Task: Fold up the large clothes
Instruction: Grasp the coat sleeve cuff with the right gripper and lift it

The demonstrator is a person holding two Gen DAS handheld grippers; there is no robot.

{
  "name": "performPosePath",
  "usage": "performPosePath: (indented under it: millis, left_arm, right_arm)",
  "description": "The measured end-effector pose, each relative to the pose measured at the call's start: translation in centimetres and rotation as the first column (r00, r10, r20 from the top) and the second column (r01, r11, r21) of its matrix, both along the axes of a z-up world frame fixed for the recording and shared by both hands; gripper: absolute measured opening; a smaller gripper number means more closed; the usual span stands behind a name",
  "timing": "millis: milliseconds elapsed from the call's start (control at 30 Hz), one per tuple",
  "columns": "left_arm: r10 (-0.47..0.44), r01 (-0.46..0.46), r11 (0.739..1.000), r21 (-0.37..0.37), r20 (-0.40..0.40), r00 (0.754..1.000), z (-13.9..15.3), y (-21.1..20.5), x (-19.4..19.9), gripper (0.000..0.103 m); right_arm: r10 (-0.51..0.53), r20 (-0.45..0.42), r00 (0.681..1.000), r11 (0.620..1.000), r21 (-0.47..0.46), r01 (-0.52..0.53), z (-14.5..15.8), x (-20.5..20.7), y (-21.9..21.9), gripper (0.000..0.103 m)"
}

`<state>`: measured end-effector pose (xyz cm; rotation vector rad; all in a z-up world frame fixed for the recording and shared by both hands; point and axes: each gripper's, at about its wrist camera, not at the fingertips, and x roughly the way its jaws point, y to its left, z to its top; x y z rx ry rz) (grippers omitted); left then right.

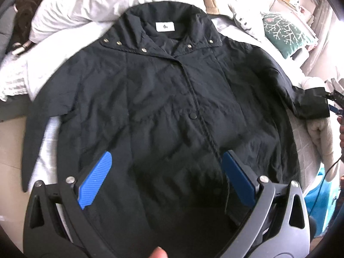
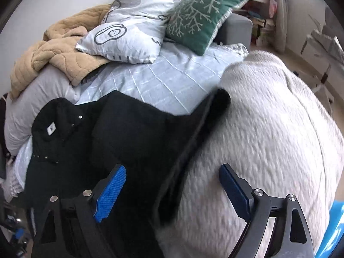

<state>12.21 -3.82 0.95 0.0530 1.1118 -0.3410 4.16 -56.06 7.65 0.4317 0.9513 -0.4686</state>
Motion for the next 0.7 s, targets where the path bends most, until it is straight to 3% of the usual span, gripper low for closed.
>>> performPosePath:
  millis: [33,133,167,200,233,300,500,600,700]
  left_arm:
    - [-0.006,0.006,1.000,-0.014,-0.015,1.000,-0.4,-0.2,0.4,0.102]
    - [-0.023,0.020,0.999,-0.049,-0.053,0.998,-1.6,-0.9,1.6,0.102]
    - [-0.027,0.024,0.998,-0.050,-0.055,0.998,-1.7,-1.1,1.8,0.102]
    - [-0.033,0.030,0.998,-0.051,-0.055,0.998,-1.9,-1.3,2.0,0.102]
    - [-0.040,0.037,0.998,-0.051,-0.056,0.998,-2.0,-1.5,2.2,0.102]
    - [-0.055,0.051,0.997,-0.066,-0.059,0.997,-2.1,-1.6,2.7,0.102]
    - [-0.094,0.093,0.994,-0.060,-0.022,0.995,-1.9,-3.8,5.2,0.094]
    - [-0.149,0.146,0.984,-0.102,-0.018,0.989,-1.9,-7.0,7.2,0.080]
    - [-0.202,0.202,0.967,-0.157,0.017,0.979,-1.8,-11.6,9.7,0.062]
  right_arm:
    - [0.011,-0.005,1.000,1.000,-0.018,-0.011,0.0,0.7,0.1,0.088]
    - [0.068,-0.050,0.996,0.998,0.022,-0.067,-1.1,2.8,0.3,0.063]
    - [0.080,-0.063,0.995,0.996,0.044,-0.078,-1.8,3.4,0.5,0.049]
    - [0.089,-0.079,0.993,0.995,0.055,-0.084,-2.3,3.8,0.4,0.024]
    - [0.091,-0.099,0.991,0.995,0.043,-0.087,-2.8,4.1,0.6,0.014]
    - [0.084,-0.099,0.992,0.996,0.002,-0.084,-2.6,4.4,0.4,0.010]
    - [-0.034,0.031,0.999,0.988,-0.150,0.038,4.5,4.0,-3.9,0.008]
    - [-0.089,0.091,0.992,0.976,-0.193,0.105,8.6,4.6,-6.5,0.008]
    - [-0.097,0.150,0.984,0.980,-0.159,0.121,11.7,5.8,-8.6,0.008]
